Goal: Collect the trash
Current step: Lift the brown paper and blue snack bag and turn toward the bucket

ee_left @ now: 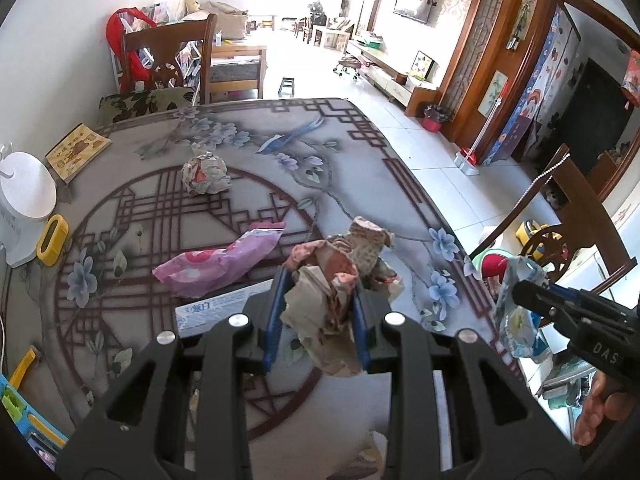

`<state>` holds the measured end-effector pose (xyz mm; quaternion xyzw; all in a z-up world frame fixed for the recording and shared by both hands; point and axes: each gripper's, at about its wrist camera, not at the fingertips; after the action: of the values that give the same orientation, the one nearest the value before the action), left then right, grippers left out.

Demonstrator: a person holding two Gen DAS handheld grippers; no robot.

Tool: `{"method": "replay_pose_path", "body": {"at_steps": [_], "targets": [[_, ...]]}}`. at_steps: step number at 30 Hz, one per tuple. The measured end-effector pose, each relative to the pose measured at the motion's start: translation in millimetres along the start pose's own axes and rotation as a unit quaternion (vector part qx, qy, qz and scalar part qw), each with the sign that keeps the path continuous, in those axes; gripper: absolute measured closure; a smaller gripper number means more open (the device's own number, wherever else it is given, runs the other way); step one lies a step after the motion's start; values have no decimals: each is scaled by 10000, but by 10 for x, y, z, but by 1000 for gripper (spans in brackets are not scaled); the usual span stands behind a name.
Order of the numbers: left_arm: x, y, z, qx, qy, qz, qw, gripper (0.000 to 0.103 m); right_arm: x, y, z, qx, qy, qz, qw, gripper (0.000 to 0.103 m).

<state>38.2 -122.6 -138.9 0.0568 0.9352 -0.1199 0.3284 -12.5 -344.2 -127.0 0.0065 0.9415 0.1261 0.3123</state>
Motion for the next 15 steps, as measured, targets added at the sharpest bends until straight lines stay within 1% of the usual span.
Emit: {"method": "replay_pose_path", "body": {"at_steps": [15], "targets": [[13, -510, 60, -110, -65, 51, 9999, 75, -44, -488, -176, -114, -63, 54, 9999, 75]]}}
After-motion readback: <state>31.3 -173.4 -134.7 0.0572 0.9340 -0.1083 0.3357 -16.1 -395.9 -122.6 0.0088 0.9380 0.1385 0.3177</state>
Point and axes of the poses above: each gripper's, at about its wrist camera, not at the fingertips, and z roughly the way its jaws point, y to its left, x to its underside, and after that the axes turned 4 degrees about -z, right-handed
